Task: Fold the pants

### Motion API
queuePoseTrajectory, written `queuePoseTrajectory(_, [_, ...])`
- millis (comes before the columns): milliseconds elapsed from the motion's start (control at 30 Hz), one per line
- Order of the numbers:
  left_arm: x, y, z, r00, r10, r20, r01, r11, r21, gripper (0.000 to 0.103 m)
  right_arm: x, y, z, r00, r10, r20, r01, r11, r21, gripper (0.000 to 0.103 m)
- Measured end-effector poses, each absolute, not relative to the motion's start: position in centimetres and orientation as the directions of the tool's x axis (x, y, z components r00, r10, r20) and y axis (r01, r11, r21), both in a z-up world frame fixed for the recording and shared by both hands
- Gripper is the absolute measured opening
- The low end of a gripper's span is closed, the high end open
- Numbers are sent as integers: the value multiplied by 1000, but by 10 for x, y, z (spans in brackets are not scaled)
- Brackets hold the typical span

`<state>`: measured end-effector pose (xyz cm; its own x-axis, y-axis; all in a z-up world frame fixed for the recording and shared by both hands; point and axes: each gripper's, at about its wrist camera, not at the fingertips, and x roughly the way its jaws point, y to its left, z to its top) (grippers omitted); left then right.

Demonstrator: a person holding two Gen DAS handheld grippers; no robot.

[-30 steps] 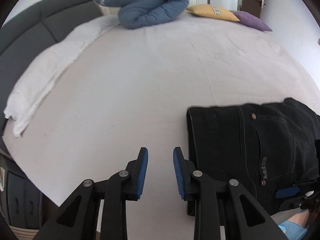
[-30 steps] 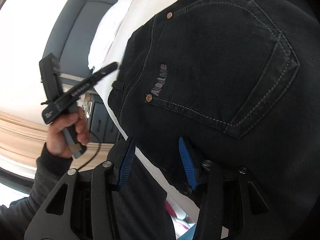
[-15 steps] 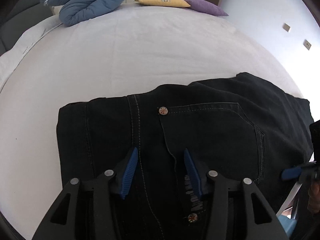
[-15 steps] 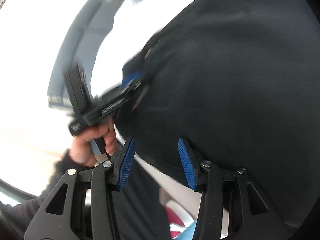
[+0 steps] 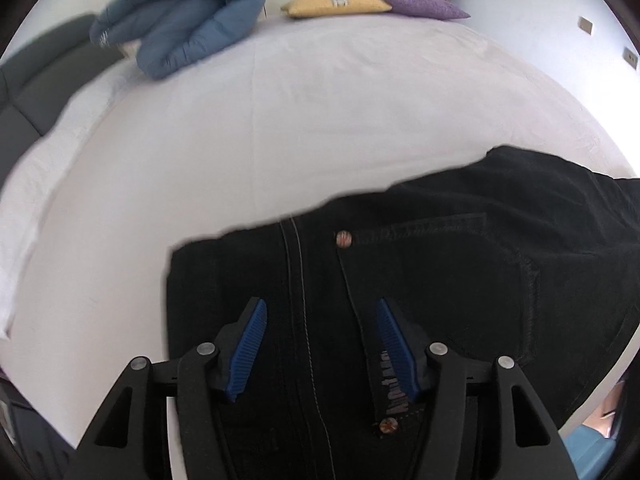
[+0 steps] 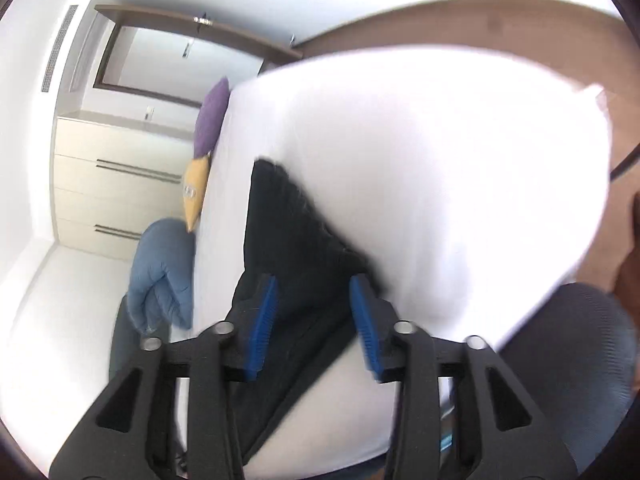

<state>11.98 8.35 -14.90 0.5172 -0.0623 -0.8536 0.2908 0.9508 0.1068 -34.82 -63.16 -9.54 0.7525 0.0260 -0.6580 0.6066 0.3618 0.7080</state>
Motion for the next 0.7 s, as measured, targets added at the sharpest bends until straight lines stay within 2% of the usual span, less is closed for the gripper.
queuePoseTrajectory(33, [117,77,-138,543,-55,-838,292,948,127,61,-357,-627,-91,754,-19,-656,620,351,702,96])
queuePoseTrajectory(100, [112,56,-115,583,-80,-808,314,940,133,62,-365,-622,-92,793,-10,-609,582,308,752,96])
queuePoseTrajectory(200, [112,12,-98,586,-179,-790,401,912,90,63,-344,-613,-108,802,89,-591,548,282,787,96])
queuePoseTrajectory(267, [119,-19,-99,561,-262,-786,452,891,26,64,-329,-605,-121,793,123,-597,552,270,789,96])
queuePoseTrajectory(400, [122,-79,-125,485,-336,-807,537,843,-29,64,-316,-597,-135,840,108,-533,517,146,844,96])
queuePoseTrajectory(433, [115,-92,-136,448,-358,-819,556,829,-58,64,-313,-596,-135,848,121,-517,500,141,854,95])
queuePoseTrajectory(533, [102,-119,-167,345,-381,-858,602,791,-110,64,-300,-587,-131,850,192,-491,466,161,870,83])
queuePoseTrajectory(567, [100,-124,-176,312,-381,-870,614,780,-121,64,-296,-585,-133,857,197,-476,452,157,878,82])
queuePoseTrajectory(633, [88,-127,-190,300,-364,-881,634,767,-101,64,-300,-588,-141,879,175,-443,427,124,896,80])
queuePoseTrajectory(700, [69,-120,-192,303,-385,-872,617,776,-129,63,-295,-596,-155,899,138,-416,413,51,909,71])
